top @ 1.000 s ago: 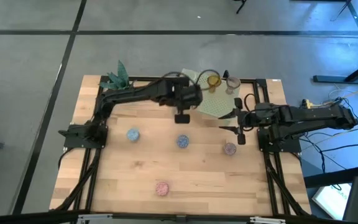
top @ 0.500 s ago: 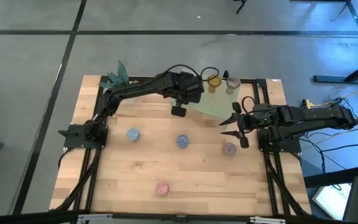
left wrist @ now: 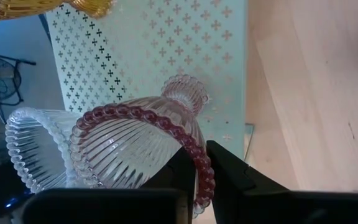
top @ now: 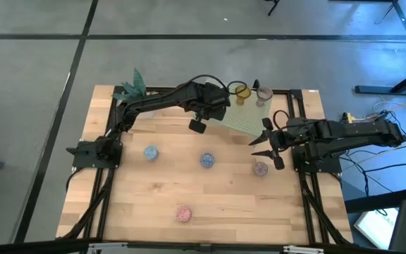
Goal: Pick & Place candle stick holders
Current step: Put the pink candle holder on the shelf aligned with the brown candle holder
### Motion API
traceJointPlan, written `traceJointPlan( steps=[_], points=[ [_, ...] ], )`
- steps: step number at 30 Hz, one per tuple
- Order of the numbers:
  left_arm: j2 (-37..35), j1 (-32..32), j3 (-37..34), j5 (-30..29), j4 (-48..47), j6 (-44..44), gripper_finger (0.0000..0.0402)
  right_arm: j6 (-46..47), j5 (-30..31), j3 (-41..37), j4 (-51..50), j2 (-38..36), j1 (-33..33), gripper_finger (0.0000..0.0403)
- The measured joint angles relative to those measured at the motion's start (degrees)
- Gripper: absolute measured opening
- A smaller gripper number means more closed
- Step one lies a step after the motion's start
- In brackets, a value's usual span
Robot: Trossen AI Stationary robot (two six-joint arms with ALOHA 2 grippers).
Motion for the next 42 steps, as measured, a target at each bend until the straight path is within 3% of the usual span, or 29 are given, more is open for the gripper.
traceJointPlan(
  steps=[26, 42],
  points=[
    [1.22, -0.80, 0.00, -4.42, 0.63, -0.31, 0.0081, -0.03, 0.02, 0.00, -0.32, 0.02, -0.01, 0.0173],
    [1.22, -3.78, 0.00, -14.38, 1.45, 3.30, 0.0112, -0.04, 0.02, 0.00, -0.35, 0.02, 0.00, 0.0173]
  ],
)
